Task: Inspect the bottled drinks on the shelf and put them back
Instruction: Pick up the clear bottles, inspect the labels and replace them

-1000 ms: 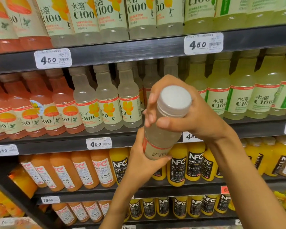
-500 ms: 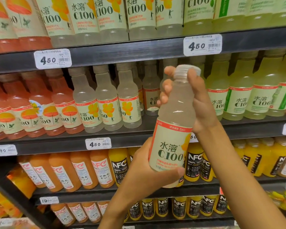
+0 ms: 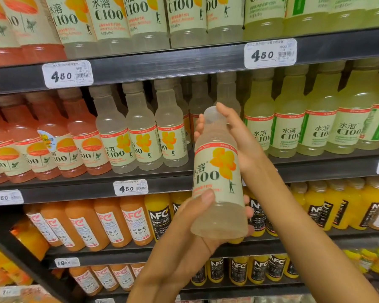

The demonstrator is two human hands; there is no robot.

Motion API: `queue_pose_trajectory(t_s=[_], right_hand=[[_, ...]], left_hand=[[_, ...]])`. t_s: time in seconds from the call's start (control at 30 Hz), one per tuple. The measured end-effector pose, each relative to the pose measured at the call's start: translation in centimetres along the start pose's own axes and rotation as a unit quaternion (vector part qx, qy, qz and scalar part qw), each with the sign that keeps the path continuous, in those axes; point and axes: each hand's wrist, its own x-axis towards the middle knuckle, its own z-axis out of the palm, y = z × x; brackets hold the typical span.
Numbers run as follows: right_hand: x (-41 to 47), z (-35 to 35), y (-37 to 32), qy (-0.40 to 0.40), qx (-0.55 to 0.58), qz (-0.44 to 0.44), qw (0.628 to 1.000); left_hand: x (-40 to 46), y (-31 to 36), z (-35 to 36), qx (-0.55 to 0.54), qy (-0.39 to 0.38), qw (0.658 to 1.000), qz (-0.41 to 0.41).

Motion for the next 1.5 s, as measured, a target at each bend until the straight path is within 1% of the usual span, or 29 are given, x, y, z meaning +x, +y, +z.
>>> queue_pose_trajectory(t_s=[0.07, 0.13, 0.17, 0.2, 0.23, 0.27, 0.3, 0.33, 0.4, 0.43, 0.5, 0.57, 0.63, 0.7, 0.77, 0.83, 0.87, 0.93, 1.0, 1.03, 1.07, 1.13, 1.2, 1.23, 1.3, 1.4, 1.43, 1.5], right_hand=[[0.2, 0.2, 0.1, 0.011, 0.001, 0.01, 1.0], [0.2, 0.5, 0.0, 0.025, -0.015, -0.005, 1.0], [0.2, 0.7, -0.2, 0.033, -0.032, -0.023, 0.999], [0.1, 0.9, -0.4, 0.044, -0.053, -0.044, 0.997], [0.0, 1.0, -0.6, 0.055, -0.079, -0.066, 0.993], [-0.1, 1.2, -0.8, 0.067, -0.107, -0.089, 0.988], [-0.2, 1.4, -1.0, 0.078, -0.136, -0.11, 0.982], [-0.3, 1.6, -1.1, 0.085, -0.161, -0.127, 0.975], [-0.4, 2.0, -1.1, 0.096, -0.201, -0.143, 0.964], [-0.4, 2.2, -1.1, 0.102, -0.218, -0.145, 0.96], [-0.4, 2.3, -1.1, 0.111, -0.243, -0.139, 0.954], [-0.5, 2.2, -1.2, 0.101, -0.245, -0.114, 0.958], [-0.6, 2.1, -1.2, 0.081, -0.223, -0.093, 0.967], [-0.4, 2.1, -0.7, 0.069, -0.185, -0.091, 0.976], [0.0, 2.2, -0.3, 0.044, -0.139, -0.087, 0.985], [0.3, 2.5, 0.1, 0.025, -0.13, -0.082, 0.988], [0.4, 2.7, 0.1, 0.022, -0.14, -0.083, 0.986], [0.4, 3.0, -0.2, 0.023, -0.157, -0.091, 0.983], [0.2, 3.3, -0.5, 0.023, -0.173, -0.105, 0.979], [0.0, 3.4, -0.7, 0.025, -0.188, -0.115, 0.975], [-0.1, 3.5, -0.8, 0.028, -0.209, -0.127, 0.969], [-0.4, 3.6, -0.8, 0.042, -0.254, -0.154, 0.954], [-0.5, 3.8, -0.7, 0.076, -0.307, -0.18, 0.931], [-0.6, 3.9, -0.6, 0.097, -0.334, -0.191, 0.918], [-0.5, 4.0, -0.6, 0.118, -0.368, -0.202, 0.9], [-0.4, 3.9, -0.8, 0.095, -0.388, -0.192, 0.897], [-0.3, 3.8, -0.9, 0.08, -0.375, -0.183, 0.905], [-0.2, 3.5, -0.8, 0.044, -0.293, -0.155, 0.943]], left_hand=[[0.1, 0.1, -0.2, -0.053, 0.0, 0.999, -0.011], [0.1, 0.2, -0.5, -0.063, 0.046, 0.997, -0.014], [0.0, 0.3, -0.7, -0.045, 0.075, 0.996, -0.004], [-0.2, 0.4, -0.7, -0.007, 0.109, 0.994, 0.005], [-0.4, 0.6, -0.8, 0.058, 0.143, 0.988, 0.013], [-0.6, 0.7, -0.8, 0.148, 0.173, 0.974, 0.019], [-0.7, 0.7, -0.8, 0.239, 0.188, 0.952, 0.032], [-0.8, 0.8, -0.7, 0.301, 0.188, 0.934, 0.044], [-0.7, 0.8, -0.6, 0.357, 0.175, 0.916, 0.046], [-0.6, 0.7, -0.6, 0.363, 0.173, 0.915, 0.04], [-0.7, 0.5, -1.0, 0.342, 0.17, 0.923, 0.033], [-0.8, 0.4, -1.5, 0.274, 0.153, 0.949, 0.023], [-0.7, 0.2, -1.8, 0.161, 0.123, 0.979, 0.012], [-0.6, 0.0, -1.5, 0.02, 0.052, 0.998, 0.011], [-0.4, -0.2, -0.7, -0.08, -0.017, 0.997, 0.002], [-0.3, -0.6, -0.2, -0.13, -0.036, 0.991, -0.015], [-0.2, -0.8, -0.2, -0.136, -0.037, 0.99, -0.019], [-0.2, -0.9, -0.6, -0.113, -0.033, 0.993, -0.018], [-0.5, -0.6, -1.0, -0.043, -0.002, 0.999, -0.014], [-0.6, -0.4, -1.3, 0.01, 0.025, 1.0, -0.008], [-0.7, -0.1, -1.5, 0.072, 0.056, 0.996, -0.003], [-0.8, 0.3, -1.5, 0.186, 0.1, 0.977, 0.017], [-0.6, 0.5, -1.4, 0.261, 0.126, 0.956, 0.043], [-0.4, 0.6, -1.3, 0.275, 0.134, 0.951, 0.051], [-0.3, 0.5, -1.3, 0.258, 0.135, 0.955, 0.052], [-0.6, 0.7, -1.1, 0.179, 0.127, 0.974, 0.048], [-0.7, 0.7, -1.0, 0.14, 0.115, 0.982, 0.046], [-0.5, 0.8, -0.8, 0.049, 0.058, 0.996, 0.038]])
